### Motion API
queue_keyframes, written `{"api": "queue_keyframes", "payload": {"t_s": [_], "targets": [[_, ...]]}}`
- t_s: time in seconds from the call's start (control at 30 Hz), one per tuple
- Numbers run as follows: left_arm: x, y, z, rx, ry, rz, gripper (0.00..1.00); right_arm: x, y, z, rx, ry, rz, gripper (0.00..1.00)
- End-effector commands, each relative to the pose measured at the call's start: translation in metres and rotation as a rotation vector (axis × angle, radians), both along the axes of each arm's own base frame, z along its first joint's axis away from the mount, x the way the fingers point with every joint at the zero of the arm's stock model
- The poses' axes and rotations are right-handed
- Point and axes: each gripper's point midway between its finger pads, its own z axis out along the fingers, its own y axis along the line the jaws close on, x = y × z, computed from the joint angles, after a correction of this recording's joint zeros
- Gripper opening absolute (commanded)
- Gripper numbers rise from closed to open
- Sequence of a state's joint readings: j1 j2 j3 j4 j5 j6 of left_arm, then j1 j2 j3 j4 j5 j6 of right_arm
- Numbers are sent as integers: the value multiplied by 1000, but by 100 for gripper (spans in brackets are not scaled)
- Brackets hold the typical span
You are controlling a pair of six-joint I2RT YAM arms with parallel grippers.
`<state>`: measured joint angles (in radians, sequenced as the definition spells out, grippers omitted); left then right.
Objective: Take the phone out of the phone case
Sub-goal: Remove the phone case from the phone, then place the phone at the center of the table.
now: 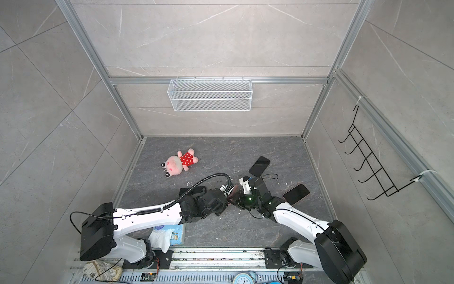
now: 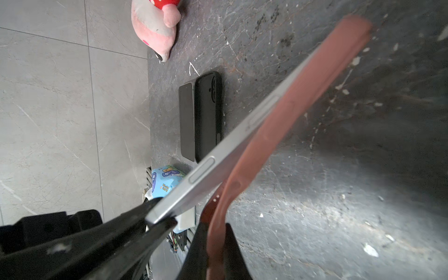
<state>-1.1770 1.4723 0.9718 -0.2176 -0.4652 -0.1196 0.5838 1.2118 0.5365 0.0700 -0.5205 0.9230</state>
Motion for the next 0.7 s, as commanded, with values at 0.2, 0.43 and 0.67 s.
{"api": "queue_keyframes", "payload": {"t_s": [0.2, 0.43, 0.67], "targets": [[7, 29, 40, 92, -167, 136, 0, 4, -14, -26, -143, -3, -18, 0], [3, 42, 47, 196, -235, 164, 0, 7, -29, -41, -221, 25, -44, 0], [-3, 46, 31, 337, -248, 171, 0, 8, -52, -42, -250, 45, -74, 0]]}}
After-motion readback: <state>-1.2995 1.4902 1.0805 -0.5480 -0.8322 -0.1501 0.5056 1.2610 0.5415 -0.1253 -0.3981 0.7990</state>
